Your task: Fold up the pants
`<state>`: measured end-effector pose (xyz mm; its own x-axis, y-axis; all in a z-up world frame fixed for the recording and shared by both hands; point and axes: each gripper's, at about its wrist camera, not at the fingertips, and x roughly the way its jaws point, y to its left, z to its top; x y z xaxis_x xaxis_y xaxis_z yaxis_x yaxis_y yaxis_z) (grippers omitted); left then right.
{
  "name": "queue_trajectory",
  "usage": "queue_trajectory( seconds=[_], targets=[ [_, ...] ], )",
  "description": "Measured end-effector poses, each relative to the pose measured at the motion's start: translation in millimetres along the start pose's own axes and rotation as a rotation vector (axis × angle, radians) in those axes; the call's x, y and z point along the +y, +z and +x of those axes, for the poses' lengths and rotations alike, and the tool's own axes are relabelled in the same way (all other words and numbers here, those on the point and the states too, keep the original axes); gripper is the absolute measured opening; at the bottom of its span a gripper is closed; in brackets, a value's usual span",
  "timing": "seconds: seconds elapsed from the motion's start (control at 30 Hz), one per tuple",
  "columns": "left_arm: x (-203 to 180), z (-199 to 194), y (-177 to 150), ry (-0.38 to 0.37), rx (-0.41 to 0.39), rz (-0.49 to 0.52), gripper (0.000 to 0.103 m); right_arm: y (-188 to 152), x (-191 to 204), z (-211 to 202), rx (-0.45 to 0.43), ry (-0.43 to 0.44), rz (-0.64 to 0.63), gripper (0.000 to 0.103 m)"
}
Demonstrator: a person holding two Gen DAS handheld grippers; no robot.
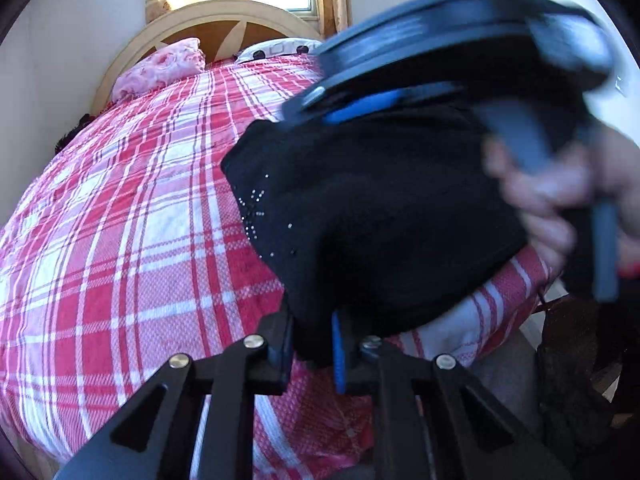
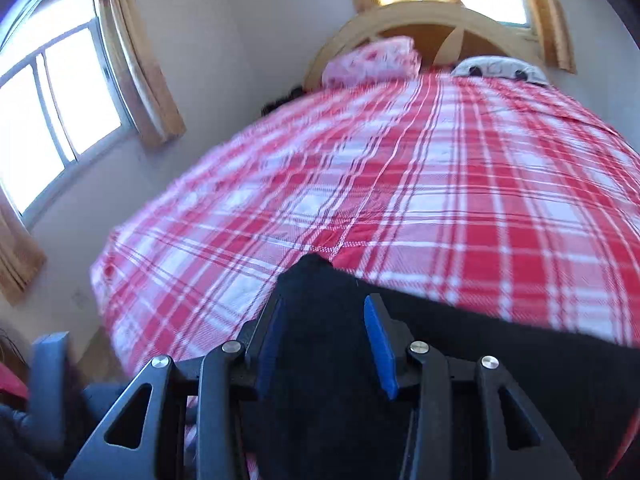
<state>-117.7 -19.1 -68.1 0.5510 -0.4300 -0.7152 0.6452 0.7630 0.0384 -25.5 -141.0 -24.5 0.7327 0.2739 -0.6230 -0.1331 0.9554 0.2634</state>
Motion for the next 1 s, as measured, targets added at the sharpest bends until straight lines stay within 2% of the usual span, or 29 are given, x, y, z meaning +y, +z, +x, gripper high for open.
queue_trajectory(
  seconds=[0.1, 0.2, 0.3, 0.37, 0.47, 0.53, 0.6, 0.63, 0.73, 0.83, 1.0],
  targets=[
    [2.5, 1.2, -8.6, 0.013, 0.035, -0.026, 0.016, 8.4, 13.0, 41.4, 0.114, -0.04, -0.079, 0.044],
    [2.8, -2.7, -12.1, 0.022, 0.045, -0.034, 0.016, 4.6, 22.1, 78.4, 0.196, -0.15, -0.16, 0.044],
    [1.6, -8.9, -14.8, 0.031, 0.056, -0.027, 0.016, 4.9, 19.8, 90.7, 0.206, -0.173, -0.161, 0.045],
    [5.0, -16.1, -16.0, 0.029, 0.059, -0.042, 0.019, 5.0, 14.4, 87.0, 0.197, -0.154, -0.139, 0.046],
    [17.2, -19.8, -9.9, 0.046, 0.061, -0.074, 0.032, 5.5, 12.0, 72.6, 0.124, -0.107, -0.108, 0.046],
    [29.3, -22.6, -0.3, 0.056, 0.064, -0.135, 0.057, 6.4, 14.1, 48.9, 0.017, -0.063, -0.085, 0.046],
    [36.3, -24.9, 9.3, 0.05, 0.059, -0.175, 0.066, 5.3, 11.9, 23.5, -0.08, -0.033, -0.049, 0.05],
    [39.2, -24.0, 13.3, 0.048, 0.056, -0.188, 0.072, 3.9, 9.7, 9.8, -0.122, -0.034, -0.023, 0.055],
    [40.3, -17.9, 28.9, 0.075, 0.048, -0.195, 0.083, -5.5, -1.1, -23.7, -0.198, -0.043, 0.038, 0.06],
    [32.3, -2.0, 43.2, 0.117, 0.065, -0.159, 0.085, -17.6, -19.1, -52.1, -0.235, -0.092, 0.09, 0.061],
    [29.1, 18.7, 57.0, 0.116, 0.074, -0.152, 0.085, -44.5, -63.0, -93.2, -0.267, -0.201, 0.241, 0.063]
  ],
)
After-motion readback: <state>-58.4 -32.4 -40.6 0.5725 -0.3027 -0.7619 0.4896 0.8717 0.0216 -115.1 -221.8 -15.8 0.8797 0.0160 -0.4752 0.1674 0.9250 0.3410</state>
